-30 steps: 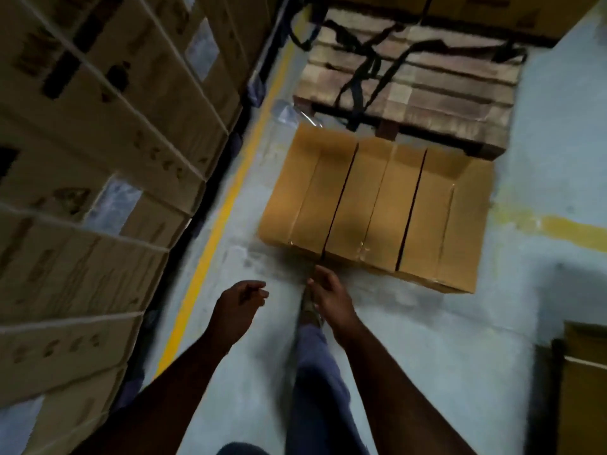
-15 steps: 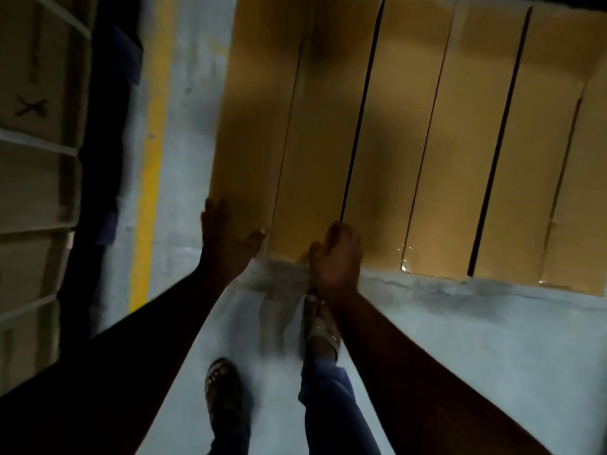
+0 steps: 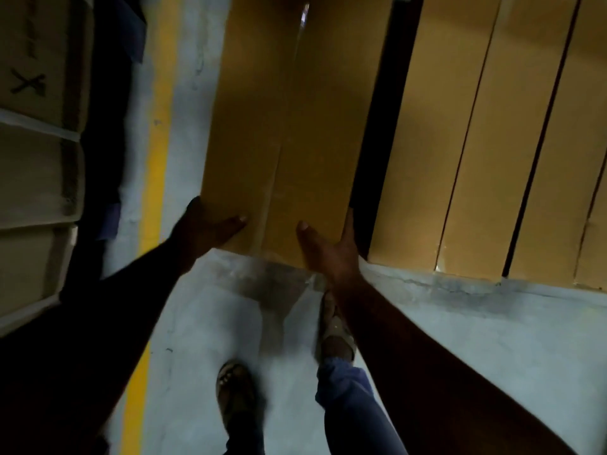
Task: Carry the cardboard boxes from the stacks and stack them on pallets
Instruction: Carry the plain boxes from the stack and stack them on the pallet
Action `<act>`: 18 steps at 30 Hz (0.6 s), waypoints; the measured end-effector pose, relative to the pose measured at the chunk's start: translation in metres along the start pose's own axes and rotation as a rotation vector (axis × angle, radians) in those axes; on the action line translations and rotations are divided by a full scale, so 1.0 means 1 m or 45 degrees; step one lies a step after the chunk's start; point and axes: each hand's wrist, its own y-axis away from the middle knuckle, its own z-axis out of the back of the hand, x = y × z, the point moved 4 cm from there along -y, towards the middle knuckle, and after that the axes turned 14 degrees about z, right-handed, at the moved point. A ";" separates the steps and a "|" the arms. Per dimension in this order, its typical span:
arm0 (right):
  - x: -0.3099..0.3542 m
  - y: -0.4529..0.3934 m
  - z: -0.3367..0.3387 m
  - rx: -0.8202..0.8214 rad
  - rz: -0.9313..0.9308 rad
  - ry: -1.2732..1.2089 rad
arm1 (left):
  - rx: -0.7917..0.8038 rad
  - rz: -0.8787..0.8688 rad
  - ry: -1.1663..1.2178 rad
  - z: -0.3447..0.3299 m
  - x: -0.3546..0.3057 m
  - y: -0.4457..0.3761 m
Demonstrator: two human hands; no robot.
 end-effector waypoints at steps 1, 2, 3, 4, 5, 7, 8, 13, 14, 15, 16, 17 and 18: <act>0.008 0.007 -0.001 -0.021 0.019 -0.028 | -0.017 -0.033 -0.017 0.006 0.003 0.009; 0.020 0.020 -0.001 -0.035 0.024 -0.018 | -0.052 -0.077 0.002 0.016 0.003 0.025; 0.030 0.034 0.003 -0.048 0.021 0.006 | -0.105 -0.091 0.045 0.025 0.003 0.043; 0.043 0.052 0.008 -0.049 0.016 0.049 | -0.131 -0.092 0.109 0.037 0.004 0.060; 0.056 0.072 0.013 -0.032 0.009 0.086 | -0.125 -0.075 0.137 0.048 0.005 0.080; 0.078 0.115 0.024 0.012 -0.018 0.115 | -0.037 -0.076 0.165 0.066 0.012 0.123; 0.092 0.139 0.029 0.023 -0.032 0.113 | 0.017 -0.077 0.146 0.073 0.020 0.148; 0.157 0.287 0.049 0.117 -0.026 0.154 | 0.193 -0.165 0.082 0.124 0.078 0.293; 0.168 0.324 0.055 0.123 -0.021 0.161 | 0.211 -0.197 0.083 0.133 0.094 0.322; 0.176 0.358 0.062 0.120 -0.014 0.160 | 0.231 -0.200 0.101 0.141 0.109 0.355; 0.182 0.386 0.069 0.109 -0.003 0.155 | 0.254 -0.214 0.127 0.145 0.117 0.381; 0.185 0.421 0.078 0.079 0.015 0.155 | 0.282 -0.232 0.143 0.151 0.129 0.412; 0.187 0.453 0.086 0.048 0.030 0.154 | 0.305 -0.243 0.160 0.153 0.139 0.438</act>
